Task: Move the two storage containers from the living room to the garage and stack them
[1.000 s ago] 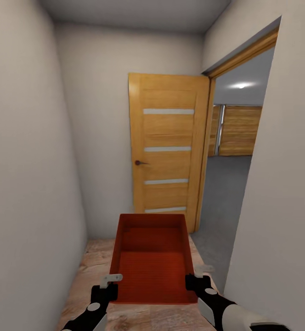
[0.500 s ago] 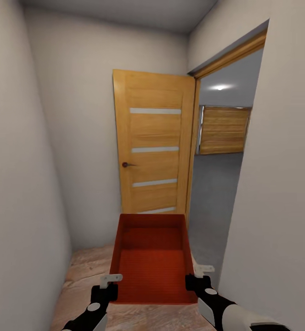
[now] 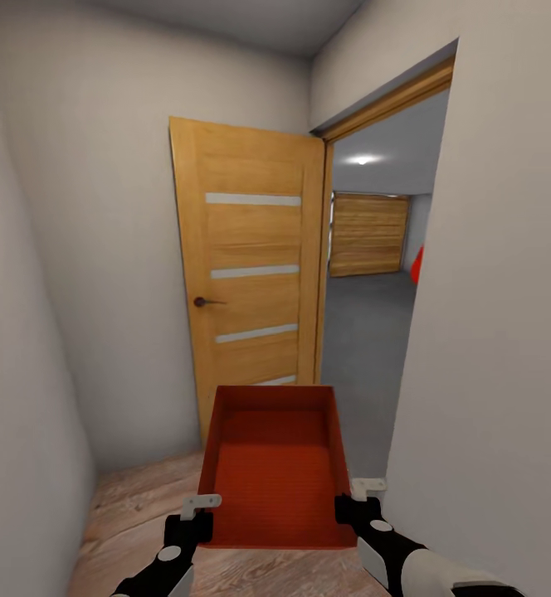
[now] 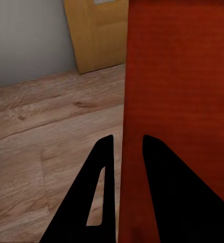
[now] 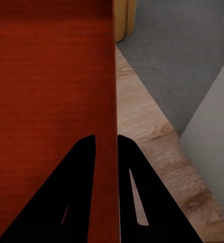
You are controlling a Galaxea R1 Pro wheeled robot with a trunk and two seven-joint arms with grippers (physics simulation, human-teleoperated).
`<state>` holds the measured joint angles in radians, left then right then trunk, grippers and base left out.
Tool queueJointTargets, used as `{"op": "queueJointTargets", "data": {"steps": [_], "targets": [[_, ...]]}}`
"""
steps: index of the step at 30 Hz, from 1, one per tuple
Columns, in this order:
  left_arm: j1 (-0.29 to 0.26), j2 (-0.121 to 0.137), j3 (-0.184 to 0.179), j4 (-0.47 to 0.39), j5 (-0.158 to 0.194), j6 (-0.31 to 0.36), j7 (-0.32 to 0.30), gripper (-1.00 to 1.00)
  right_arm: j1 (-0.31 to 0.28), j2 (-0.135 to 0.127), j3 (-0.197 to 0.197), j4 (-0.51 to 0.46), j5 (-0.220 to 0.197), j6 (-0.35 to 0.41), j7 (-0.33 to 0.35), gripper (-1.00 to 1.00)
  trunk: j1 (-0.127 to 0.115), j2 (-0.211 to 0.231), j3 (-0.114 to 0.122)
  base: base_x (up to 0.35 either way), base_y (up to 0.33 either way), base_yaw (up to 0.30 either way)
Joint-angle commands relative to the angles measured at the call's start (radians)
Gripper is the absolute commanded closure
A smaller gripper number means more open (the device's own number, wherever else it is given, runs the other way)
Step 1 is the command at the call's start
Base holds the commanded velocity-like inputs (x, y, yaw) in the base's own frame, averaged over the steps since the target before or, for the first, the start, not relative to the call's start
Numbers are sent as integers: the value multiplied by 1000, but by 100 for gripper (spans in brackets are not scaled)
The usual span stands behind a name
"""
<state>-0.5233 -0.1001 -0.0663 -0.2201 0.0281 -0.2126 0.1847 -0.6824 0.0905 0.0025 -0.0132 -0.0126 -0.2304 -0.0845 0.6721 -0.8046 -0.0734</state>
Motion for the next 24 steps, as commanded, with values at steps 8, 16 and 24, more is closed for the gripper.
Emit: {"op": "queueJointTargets", "data": {"steps": [8, 16, 24], "targets": [[-1, 0, 14, -2, -4, -60, 13, 100, 0, 0, -25, 4, -21, -6, -14, 100, 0, -1, -2, 5, 5, -259], [-1, 0, 14, -2, -4, -59, 12, 100, 0, 0, -25, 4, -21, -6, -14, 100, 0, -1, -2, 63, 18, -190], [-1, 0, 14, -2, -4, -58, 12, 100, 0, 0, -25, 4, -21, -6, -14, 100, 0, -1, -2, 220, 150, -12]]}}
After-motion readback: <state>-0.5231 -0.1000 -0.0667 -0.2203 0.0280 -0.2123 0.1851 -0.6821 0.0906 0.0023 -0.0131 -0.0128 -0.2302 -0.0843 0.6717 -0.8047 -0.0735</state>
